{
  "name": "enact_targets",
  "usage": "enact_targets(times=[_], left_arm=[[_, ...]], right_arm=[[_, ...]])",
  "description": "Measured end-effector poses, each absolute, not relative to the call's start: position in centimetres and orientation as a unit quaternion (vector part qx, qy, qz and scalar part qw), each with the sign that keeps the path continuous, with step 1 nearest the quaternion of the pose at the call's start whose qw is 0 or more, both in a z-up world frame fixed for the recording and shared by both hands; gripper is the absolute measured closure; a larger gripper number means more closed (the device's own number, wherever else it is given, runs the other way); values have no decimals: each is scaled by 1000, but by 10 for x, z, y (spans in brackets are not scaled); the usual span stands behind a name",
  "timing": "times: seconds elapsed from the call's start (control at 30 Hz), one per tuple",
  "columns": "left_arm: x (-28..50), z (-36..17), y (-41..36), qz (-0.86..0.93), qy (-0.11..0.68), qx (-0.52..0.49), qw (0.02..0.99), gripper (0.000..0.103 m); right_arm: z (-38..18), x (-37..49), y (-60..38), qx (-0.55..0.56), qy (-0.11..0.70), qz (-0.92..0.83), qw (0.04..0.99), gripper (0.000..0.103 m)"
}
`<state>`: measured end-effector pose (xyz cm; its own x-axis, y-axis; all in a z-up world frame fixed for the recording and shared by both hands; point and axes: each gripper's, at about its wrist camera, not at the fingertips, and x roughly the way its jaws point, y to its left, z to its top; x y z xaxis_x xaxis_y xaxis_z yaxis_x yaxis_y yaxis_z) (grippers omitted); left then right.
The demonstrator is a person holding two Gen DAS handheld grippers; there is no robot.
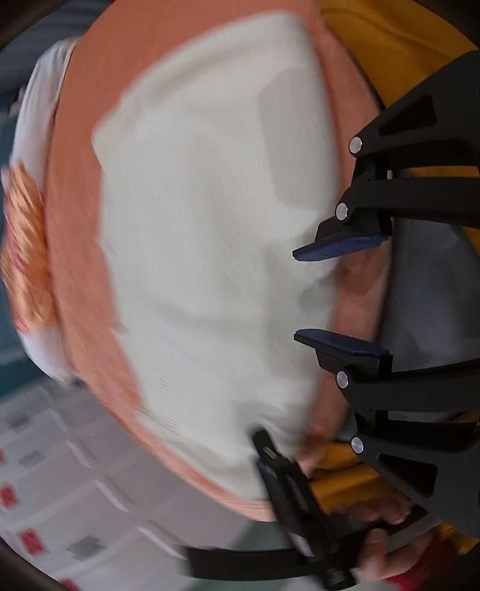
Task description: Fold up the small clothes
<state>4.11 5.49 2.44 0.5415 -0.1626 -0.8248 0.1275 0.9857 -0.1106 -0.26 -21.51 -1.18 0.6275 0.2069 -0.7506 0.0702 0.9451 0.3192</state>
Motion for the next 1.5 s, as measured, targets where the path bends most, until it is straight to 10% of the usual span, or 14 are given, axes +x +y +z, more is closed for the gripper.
enact_targets(times=[0.13, 0.27, 0.6, 0.63, 0.67, 0.73, 1.0, 1.3, 1.5], left_arm=[[72, 51, 80, -68, 448, -55, 890, 38], [127, 64, 102, -71, 445, -98, 887, 30], [219, 16, 127, -66, 513, -197, 833, 34], [222, 14, 122, -68, 519, -185, 832, 49], [226, 12, 114, -75, 524, -166, 832, 75], [231, 12, 104, -89, 530, -152, 830, 95], [232, 99, 101, -105, 413, -135, 895, 96], [273, 0, 90, -47, 502, -96, 858, 94], [259, 7, 96, -12, 487, -89, 869, 71]], right_arm=[[8, 18, -267, 168, 402, -30, 900, 63], [22, 48, -318, 175, 372, -88, 907, 35], [0, 122, -383, 236, 411, -118, 873, 31], [-5, 130, -381, 243, 422, -108, 867, 32], [-12, 139, -379, 246, 439, -97, 859, 47], [-22, 151, -372, 244, 465, -80, 847, 93], [74, 124, -384, 279, 272, -27, 921, 95], [-49, 165, -398, 231, 428, -112, 866, 95], [-21, 149, -399, 242, 413, -131, 868, 87]])
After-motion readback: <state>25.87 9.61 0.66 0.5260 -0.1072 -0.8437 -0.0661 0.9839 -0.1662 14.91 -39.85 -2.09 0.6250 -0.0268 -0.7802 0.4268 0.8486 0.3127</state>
